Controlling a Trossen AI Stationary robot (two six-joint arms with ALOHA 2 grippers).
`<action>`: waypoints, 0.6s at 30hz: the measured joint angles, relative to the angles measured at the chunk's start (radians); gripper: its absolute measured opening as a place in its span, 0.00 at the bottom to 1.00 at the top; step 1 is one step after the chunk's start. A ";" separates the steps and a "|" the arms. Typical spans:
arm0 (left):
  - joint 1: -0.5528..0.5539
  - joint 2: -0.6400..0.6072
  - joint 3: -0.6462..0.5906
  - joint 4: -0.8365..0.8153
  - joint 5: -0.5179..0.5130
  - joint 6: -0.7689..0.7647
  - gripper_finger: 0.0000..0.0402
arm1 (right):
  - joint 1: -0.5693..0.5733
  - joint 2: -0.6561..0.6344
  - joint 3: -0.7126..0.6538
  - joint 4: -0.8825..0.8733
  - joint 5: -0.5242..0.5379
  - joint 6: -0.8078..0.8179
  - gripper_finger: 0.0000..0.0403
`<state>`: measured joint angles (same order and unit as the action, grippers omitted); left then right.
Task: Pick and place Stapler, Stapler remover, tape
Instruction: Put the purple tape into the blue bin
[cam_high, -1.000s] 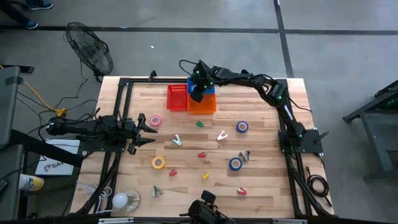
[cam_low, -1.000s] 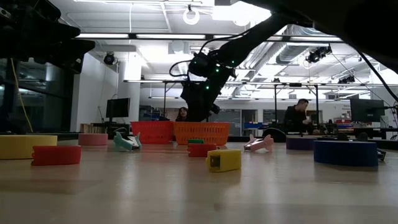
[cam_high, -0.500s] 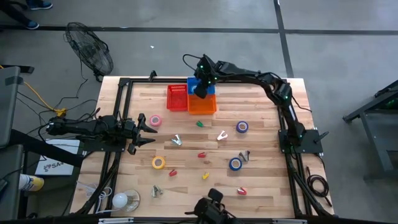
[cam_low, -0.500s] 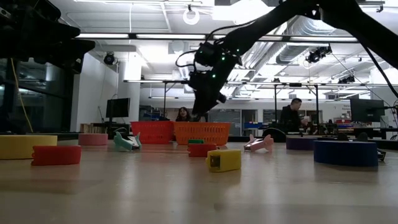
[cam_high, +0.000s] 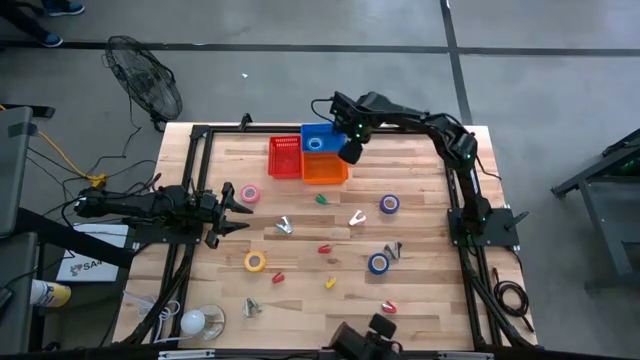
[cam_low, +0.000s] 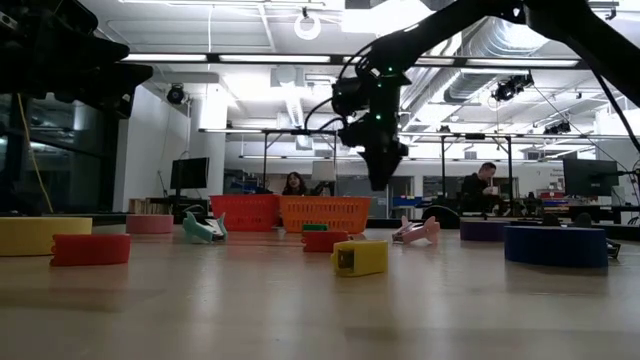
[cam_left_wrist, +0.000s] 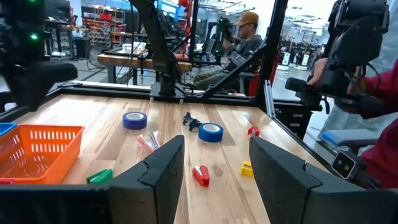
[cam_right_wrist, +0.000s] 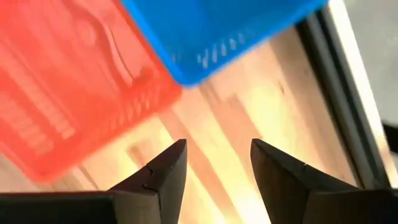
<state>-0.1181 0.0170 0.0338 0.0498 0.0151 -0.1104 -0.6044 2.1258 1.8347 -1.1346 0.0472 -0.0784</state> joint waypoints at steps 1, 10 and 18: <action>0.000 0.000 0.000 0.000 0.000 0.000 0.45 | 0.000 0.000 0.000 -0.019 0.010 0.005 0.42; 0.000 0.000 0.000 0.000 0.000 0.000 0.45 | 0.003 -0.008 -0.025 -0.110 0.059 0.044 0.42; 0.000 0.000 0.000 0.000 0.000 0.000 0.45 | 0.003 -0.149 -0.310 -0.042 0.060 0.059 0.42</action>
<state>-0.1181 0.0171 0.0338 0.0498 0.0151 -0.1104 -0.6014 1.9769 1.5249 -1.1769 0.1074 -0.0196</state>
